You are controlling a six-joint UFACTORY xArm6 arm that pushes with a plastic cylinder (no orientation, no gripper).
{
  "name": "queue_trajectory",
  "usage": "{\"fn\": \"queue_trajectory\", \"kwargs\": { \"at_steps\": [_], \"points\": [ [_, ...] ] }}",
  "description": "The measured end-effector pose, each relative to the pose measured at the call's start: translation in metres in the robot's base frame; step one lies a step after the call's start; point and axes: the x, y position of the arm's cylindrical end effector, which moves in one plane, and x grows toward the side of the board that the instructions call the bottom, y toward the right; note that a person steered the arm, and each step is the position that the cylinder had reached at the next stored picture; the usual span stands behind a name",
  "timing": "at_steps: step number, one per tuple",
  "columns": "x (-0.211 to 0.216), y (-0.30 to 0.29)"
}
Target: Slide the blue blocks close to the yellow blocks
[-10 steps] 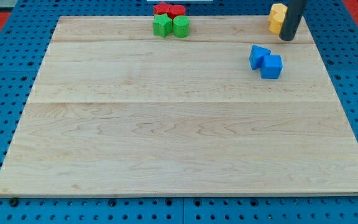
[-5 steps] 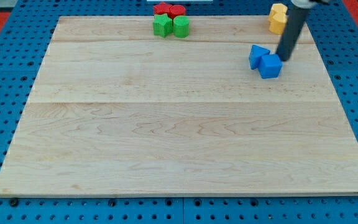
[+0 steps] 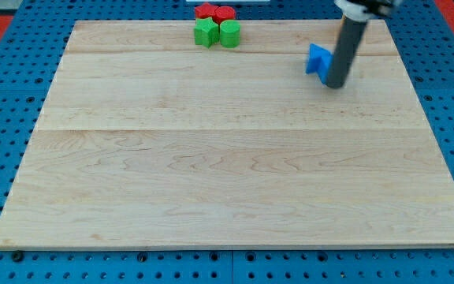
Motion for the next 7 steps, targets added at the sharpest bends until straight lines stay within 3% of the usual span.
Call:
{"fn": "queue_trajectory", "kwargs": {
  "at_steps": [4, 5, 6, 7],
  "points": [
    [-0.062, -0.014],
    [-0.038, -0.041],
    [-0.055, -0.072],
    [-0.107, -0.039]
  ]
}}
